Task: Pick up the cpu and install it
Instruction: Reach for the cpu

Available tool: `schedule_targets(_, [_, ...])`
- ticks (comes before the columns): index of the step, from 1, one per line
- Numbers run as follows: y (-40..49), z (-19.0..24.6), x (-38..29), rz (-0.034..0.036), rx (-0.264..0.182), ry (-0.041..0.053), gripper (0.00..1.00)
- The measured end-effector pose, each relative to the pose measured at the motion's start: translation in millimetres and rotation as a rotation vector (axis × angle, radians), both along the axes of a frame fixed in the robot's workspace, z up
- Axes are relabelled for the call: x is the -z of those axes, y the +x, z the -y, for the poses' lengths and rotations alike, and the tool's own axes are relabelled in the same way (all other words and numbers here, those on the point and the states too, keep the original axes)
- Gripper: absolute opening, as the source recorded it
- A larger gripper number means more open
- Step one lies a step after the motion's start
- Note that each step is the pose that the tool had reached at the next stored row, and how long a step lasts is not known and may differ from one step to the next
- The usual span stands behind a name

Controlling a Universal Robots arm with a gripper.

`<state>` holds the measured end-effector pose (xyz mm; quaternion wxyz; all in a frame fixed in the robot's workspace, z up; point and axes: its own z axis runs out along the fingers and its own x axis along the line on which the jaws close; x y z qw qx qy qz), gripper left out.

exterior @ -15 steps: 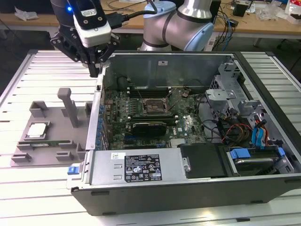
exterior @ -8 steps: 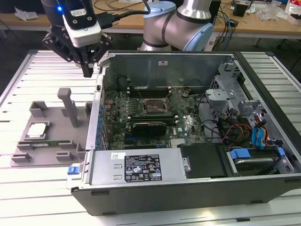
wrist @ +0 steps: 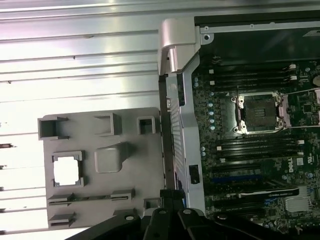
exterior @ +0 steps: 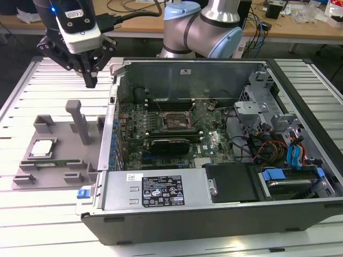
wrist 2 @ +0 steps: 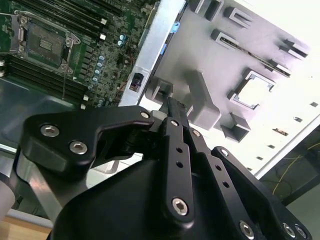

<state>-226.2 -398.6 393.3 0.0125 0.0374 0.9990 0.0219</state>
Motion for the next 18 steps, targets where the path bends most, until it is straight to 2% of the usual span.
schedule_targets(18, [-26.4, -0.2, 0.0, 0.0, 0.0, 0.0, 0.11])
